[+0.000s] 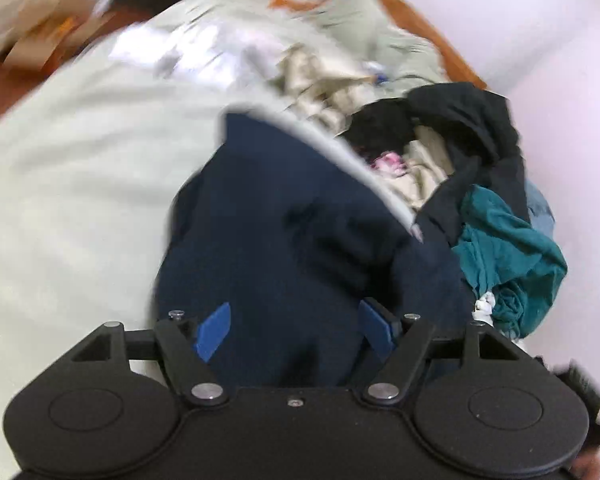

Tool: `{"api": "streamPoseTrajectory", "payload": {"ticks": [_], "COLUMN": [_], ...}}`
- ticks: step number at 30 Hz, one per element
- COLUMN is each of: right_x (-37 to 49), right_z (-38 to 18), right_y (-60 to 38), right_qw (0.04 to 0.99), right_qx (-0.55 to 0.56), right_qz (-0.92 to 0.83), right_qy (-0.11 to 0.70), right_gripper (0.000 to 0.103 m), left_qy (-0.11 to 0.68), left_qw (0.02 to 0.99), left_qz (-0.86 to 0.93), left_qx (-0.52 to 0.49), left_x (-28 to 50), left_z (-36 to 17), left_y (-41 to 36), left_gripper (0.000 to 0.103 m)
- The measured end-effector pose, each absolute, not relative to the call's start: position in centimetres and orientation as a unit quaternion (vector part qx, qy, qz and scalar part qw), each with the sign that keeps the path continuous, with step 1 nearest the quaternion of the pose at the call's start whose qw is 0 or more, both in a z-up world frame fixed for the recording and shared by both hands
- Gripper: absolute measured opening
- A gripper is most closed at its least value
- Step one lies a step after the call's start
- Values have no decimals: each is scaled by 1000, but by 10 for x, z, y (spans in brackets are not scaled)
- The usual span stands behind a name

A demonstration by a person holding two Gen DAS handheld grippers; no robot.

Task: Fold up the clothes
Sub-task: 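Lay the folded hoodie on the blanket and open both grippers, then grasp the navy hoodie bundle with both grippers from opposite sides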

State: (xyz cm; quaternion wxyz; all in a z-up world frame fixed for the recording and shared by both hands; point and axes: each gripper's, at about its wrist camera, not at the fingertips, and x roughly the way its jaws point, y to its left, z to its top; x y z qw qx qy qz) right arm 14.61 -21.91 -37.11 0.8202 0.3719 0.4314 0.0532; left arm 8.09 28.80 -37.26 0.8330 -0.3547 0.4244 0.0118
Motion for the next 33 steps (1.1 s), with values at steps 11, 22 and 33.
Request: {"api": "streamPoseTrajectory", "payload": {"ticks": [11,22,33], "right_x": [126,157,185], "right_z": [-462,-448,-440], "right_y": [-230,-234,-247], "right_qw": [761,784,802], "right_qx": [494,444,367], "right_qz": [-8,-29,-39], "right_qy": [421,433,470], "right_gripper": [95,11,3], "left_qy": [314,369,422], "left_qw": [810,771,809], "left_qz": [110,94,42], "left_qx": [-482,-511,-406], "left_x": [56,90,105], "left_z": [-434,-444,-417], "left_y": [288,312,332], "left_gripper": [75,23,16]}}
